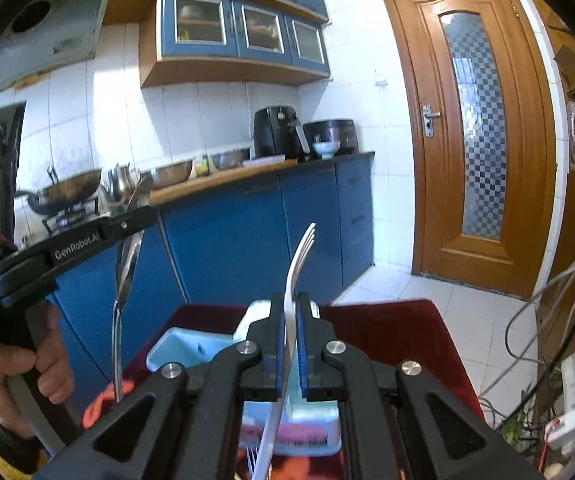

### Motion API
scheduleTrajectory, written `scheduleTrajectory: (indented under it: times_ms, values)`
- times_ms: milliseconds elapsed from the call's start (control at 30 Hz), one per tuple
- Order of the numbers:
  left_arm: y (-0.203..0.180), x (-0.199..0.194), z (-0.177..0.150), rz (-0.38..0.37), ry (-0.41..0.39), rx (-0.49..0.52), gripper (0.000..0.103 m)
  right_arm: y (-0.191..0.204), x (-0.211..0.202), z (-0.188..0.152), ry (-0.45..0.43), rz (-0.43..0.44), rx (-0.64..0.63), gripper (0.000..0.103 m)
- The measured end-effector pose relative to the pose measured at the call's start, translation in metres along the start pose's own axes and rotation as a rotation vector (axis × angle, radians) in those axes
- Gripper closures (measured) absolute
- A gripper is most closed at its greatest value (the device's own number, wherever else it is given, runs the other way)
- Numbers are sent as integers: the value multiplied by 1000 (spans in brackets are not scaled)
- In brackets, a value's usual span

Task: Organize utensils
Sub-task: 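Carry the knife in the left tool into the blue box while the right tool drops the white fork in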

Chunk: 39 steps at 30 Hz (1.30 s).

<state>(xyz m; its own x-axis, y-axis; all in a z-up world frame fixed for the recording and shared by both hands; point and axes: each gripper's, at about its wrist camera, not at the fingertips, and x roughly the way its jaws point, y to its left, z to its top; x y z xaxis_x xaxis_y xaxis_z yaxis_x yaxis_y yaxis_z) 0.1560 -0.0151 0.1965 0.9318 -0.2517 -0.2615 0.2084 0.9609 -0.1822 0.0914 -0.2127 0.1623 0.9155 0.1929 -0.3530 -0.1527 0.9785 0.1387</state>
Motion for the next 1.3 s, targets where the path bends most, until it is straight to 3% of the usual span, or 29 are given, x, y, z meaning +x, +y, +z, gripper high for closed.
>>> scheduleTrajectory:
  times_ms: [267,600,1100,1167,1233,1300]
  values:
    - [2,38,7,53,-106,29,101,-5,43,6,-111,-24,14,97]
    - [12,62,-32,127,-180,42,101,-16,89,-22,-136,-84,-21,96]
    - [20,65,-81,128,-115,37,101,-20,82,-49,-29,-40,-30,96]
    - [21,64,-86,120,-105,37,101,-20,79,-51,-18,-27,-25,93]
    - [22,63,-90,111,-85,45,101,-21,75,-52,-14,-17,-19,80]
    - [20,61,-91,100,-70,50,97,-21,70,-51,-14,-8,-14,76]
